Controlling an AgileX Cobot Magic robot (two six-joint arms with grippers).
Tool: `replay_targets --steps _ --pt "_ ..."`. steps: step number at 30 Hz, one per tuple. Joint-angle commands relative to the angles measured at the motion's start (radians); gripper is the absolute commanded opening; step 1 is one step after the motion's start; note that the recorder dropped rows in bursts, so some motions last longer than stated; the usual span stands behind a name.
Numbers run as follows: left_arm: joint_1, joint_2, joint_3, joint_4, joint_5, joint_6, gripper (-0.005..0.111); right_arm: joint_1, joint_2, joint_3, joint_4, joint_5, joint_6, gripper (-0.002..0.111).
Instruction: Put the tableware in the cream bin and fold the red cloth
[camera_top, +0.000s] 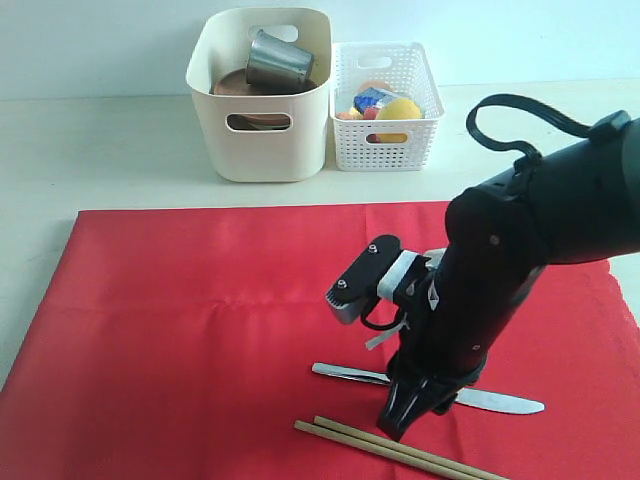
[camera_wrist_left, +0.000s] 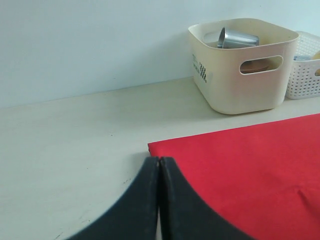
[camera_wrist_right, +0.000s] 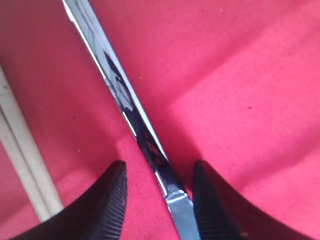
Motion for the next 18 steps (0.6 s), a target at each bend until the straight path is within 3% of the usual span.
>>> replay_targets --steps 1,14,18 --pt "0.001 -0.007 0.003 0.000 -0.002 0.000 0.002 0.003 0.017 0.003 -0.010 -0.012 -0.012 0.039" --pt "0.001 -0.007 0.003 0.000 -0.002 0.000 0.002 0.003 0.018 0.003 -0.010 -0.012 -0.012 0.004" --pt "0.001 -0.007 0.003 0.000 -0.002 0.000 0.002 0.003 0.018 0.003 -0.010 -0.016 -0.010 0.000"
